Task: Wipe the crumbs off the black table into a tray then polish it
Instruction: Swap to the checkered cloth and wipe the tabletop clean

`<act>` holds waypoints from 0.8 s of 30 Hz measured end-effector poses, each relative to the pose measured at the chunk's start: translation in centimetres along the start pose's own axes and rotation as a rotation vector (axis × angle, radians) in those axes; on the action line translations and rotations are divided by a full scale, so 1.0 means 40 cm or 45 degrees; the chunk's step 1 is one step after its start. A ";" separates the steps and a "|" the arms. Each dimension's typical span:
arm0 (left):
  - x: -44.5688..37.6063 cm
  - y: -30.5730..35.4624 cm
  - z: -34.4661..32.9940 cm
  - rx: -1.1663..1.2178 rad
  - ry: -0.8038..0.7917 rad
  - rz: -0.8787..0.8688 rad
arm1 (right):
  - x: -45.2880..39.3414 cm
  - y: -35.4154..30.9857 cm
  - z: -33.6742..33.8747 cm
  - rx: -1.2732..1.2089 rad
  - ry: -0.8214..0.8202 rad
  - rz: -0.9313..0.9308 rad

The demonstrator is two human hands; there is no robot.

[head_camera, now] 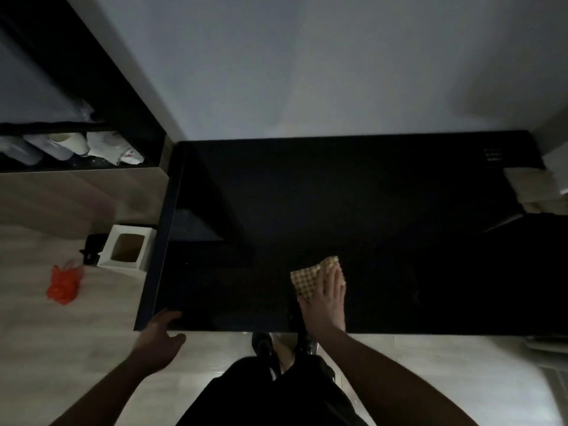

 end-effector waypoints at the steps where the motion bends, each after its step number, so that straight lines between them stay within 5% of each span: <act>1: -0.003 -0.008 0.001 0.010 -0.015 0.003 | 0.012 -0.048 -0.027 -0.015 -0.026 0.081; 8: -0.080 -0.052 0.049 0.073 -0.033 0.035 | 0.158 -0.370 -0.187 -0.082 -0.342 0.682; 11: -0.146 -0.053 0.105 0.088 0.002 -0.003 | 0.145 -0.461 -0.124 -0.380 -0.476 0.543; 15: -0.257 -0.074 0.155 0.134 0.007 -0.020 | -0.011 -0.533 -0.014 -0.553 -0.243 0.245; 21: -0.374 -0.072 0.121 0.130 -0.091 -0.065 | -0.308 -0.681 0.006 -0.493 0.025 0.271; 24: -0.397 -0.085 0.101 0.039 -0.030 -0.148 | -0.417 -0.765 -0.061 -0.376 -0.025 0.334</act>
Point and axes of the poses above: each hand's wrist, its own x-axis away from the middle knuckle, its own z-axis out of the back of the hand, y = z × x, the point moved 9 cm from there along -x, towards the middle knuckle, and after that the axes turned 11 degrees about y, right-handed, at the moved point
